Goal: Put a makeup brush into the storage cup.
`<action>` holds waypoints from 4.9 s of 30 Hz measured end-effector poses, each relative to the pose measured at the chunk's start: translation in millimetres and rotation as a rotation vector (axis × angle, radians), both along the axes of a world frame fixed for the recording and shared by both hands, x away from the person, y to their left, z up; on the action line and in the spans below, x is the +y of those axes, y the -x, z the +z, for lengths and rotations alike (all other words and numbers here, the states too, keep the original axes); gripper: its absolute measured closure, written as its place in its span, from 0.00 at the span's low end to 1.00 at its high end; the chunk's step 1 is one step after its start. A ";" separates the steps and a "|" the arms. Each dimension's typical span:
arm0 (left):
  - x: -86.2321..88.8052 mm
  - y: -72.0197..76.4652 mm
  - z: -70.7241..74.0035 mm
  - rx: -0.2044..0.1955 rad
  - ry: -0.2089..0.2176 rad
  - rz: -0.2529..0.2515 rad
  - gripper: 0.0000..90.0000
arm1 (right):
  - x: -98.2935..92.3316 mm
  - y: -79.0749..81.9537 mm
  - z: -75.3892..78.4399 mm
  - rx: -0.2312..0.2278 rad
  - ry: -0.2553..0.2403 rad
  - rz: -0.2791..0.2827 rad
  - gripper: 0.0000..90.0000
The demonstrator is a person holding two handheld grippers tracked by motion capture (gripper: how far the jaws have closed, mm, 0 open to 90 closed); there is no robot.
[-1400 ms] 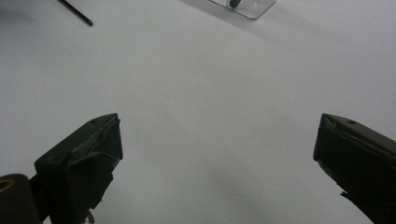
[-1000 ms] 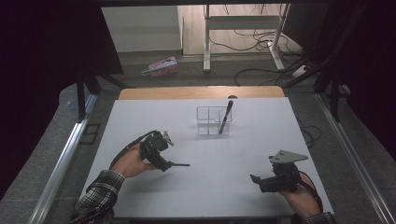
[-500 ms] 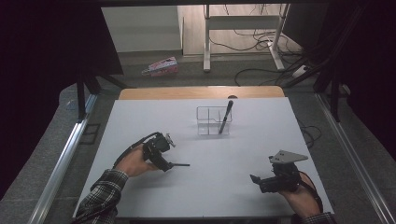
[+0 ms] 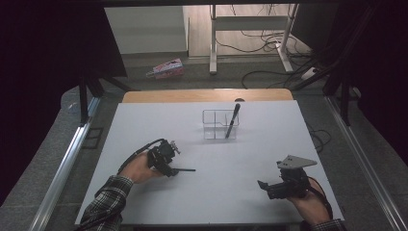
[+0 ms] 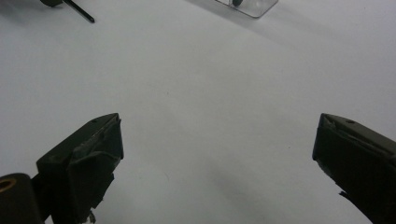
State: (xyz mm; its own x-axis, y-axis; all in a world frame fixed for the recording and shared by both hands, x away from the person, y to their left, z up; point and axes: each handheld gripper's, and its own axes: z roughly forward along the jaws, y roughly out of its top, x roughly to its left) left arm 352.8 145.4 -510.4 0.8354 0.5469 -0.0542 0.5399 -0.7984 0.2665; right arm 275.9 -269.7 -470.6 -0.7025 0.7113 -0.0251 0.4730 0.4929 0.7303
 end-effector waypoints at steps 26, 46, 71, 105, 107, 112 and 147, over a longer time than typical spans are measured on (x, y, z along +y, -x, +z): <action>9.3 3.4 3.8 0.041 0.059 -0.014 0.95 | 1.2 0.8 0.0 0.000 0.007 0.011 0.03; 5.4 31.0 32.4 -0.069 0.167 -0.071 0.95 | 1.2 0.4 2.0 -0.011 -0.010 0.003 0.03; 14.9 73.9 30.6 -0.177 0.367 -0.059 0.95 | 1.8 1.0 3.3 -0.017 -0.004 0.017 0.03; -20.2 91.1 32.5 -0.171 0.298 -0.202 0.95 | 41.0 0.8 11.8 -0.001 0.035 0.178 0.01; -21.1 90.9 32.9 -0.172 0.294 -0.203 0.95 | 43.6 0.4 11.4 0.002 0.037 0.187 0.01; -24.4 90.1 32.9 -0.174 0.293 -0.213 0.95 | 48.8 -0.6 12.2 0.008 0.035 0.206 0.01; -56.8 84.1 43.3 -0.204 0.232 -0.337 0.95 | 101.9 -5.1 19.4 0.075 0.118 0.349 0.16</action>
